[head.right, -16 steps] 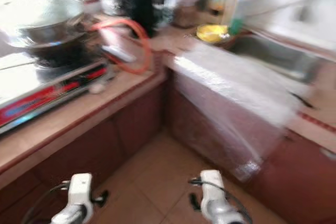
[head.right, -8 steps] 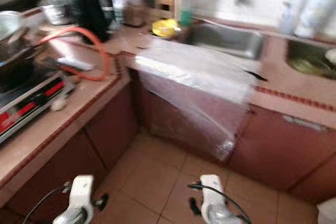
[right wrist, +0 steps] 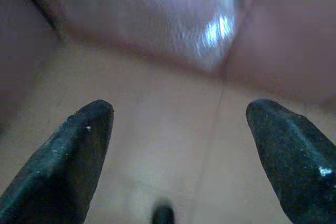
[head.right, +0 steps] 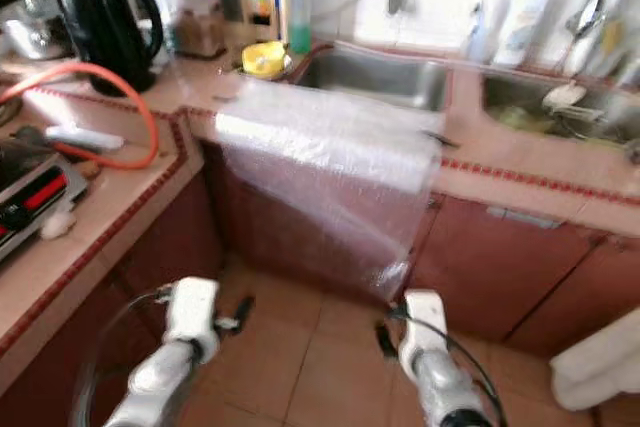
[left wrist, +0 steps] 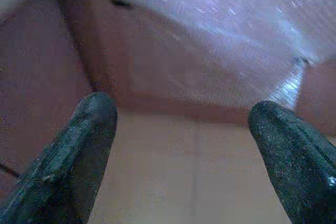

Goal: Kitchen organization

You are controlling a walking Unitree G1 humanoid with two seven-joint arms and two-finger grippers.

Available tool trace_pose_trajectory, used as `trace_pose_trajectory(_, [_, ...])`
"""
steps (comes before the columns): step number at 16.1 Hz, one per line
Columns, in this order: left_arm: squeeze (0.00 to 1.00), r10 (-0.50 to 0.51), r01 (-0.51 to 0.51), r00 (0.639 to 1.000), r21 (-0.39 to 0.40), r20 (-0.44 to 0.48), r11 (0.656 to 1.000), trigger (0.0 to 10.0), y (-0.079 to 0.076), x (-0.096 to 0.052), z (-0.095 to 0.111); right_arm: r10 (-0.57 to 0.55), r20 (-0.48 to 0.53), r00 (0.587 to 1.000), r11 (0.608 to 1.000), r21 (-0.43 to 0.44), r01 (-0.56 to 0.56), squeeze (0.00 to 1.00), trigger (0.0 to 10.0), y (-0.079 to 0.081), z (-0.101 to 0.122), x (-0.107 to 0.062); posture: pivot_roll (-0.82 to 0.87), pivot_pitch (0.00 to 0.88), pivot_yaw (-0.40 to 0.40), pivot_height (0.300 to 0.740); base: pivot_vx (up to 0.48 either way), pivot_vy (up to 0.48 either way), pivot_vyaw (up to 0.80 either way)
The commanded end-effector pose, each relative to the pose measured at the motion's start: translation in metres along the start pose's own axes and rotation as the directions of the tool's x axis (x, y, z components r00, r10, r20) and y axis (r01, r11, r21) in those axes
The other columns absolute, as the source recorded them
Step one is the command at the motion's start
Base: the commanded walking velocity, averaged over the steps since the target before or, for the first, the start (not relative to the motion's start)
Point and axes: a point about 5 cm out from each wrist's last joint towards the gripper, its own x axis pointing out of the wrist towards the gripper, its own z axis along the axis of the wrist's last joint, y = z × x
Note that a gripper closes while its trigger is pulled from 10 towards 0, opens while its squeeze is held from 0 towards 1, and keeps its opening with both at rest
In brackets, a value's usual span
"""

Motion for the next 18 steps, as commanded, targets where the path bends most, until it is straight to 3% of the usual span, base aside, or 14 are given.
trace_pose_trajectory(1, [0.00,0.014,-0.013,0.998,-0.008,0.056,1.000,10.0,0.006,-0.002,0.009,-0.016,0.062,0.998,1.000,-0.024,0.018,0.00,10.0,-0.009,0.012,-0.001,-0.15,0.014,0.038,0.740,0.000,0.000,0.00])
trace_pose_trajectory(4, [0.00,0.035,-0.022,0.988,-0.087,0.148,0.996,10.0,0.025,-0.019,0.025,0.030,0.237,0.971,0.997,-0.069,-0.014,0.00,10.0,-0.013,0.043,-0.007,-0.16,0.031,0.040,0.740,0.000,0.000,0.00])
trace_pose_trajectory(5, [0.00,0.034,-0.021,0.988,-0.088,0.152,0.996,10.0,0.026,-0.021,0.027,0.037,0.253,0.967,0.996,-0.083,-0.016,0.00,10.0,-0.013,0.045,-0.008,-0.16,0.031,0.040,0.740,0.000,0.000,0.00])
trace_pose_trajectory(6, [0.00,0.016,-0.011,0.988,-0.036,0.150,0.999,10.0,0.027,-0.027,0.029,0.051,0.307,0.950,0.994,-0.105,-0.019,0.00,10.0,-0.014,0.053,-0.016,-0.16,0.036,0.040,0.740,0.000,0.000,0.00])
trace_pose_trajectory(10, [0.00,-0.004,0.006,0.988,-0.010,0.152,1.000,10.0,0.034,-0.053,0.037,0.088,0.440,0.894,0.981,-0.192,-0.002,0.00,10.0,-0.011,0.074,-0.053,-0.16,0.042,0.043,0.740,0.000,0.000,0.00])
trace_pose_trajectory(14, [0.00,0.016,-0.026,0.982,0.047,0.187,0.999,10.0,0.034,-0.073,0.049,0.098,0.524,0.846,0.963,-0.264,0.052,0.00,10.0,-0.006,0.085,-0.094,-0.17,0.059,0.053,0.740,0.000,0.000,0.00])
trace_pose_trajectory(16, [0.00,0.045,-0.048,0.980,0.012,0.195,0.999,10.0,0.028,-0.078,0.055,0.100,0.543,0.834,0.960,-0.273,0.062,0.00,10.0,-0.002,0.092,-0.113,-0.19,0.077,0.057,0.740,0.000,0.000,0.00])
trace_pose_trajectory(18, [0.00,0.048,-0.049,0.982,0.005,0.182,0.999,10.0,0.022,-0.079,0.053,0.111,0.552,0.826,0.962,-0.270,0.051,0.00,10.0,0.001,0.095,-0.120,-0.19,0.090,0.071,0.740,0.000,0.000,0.00])
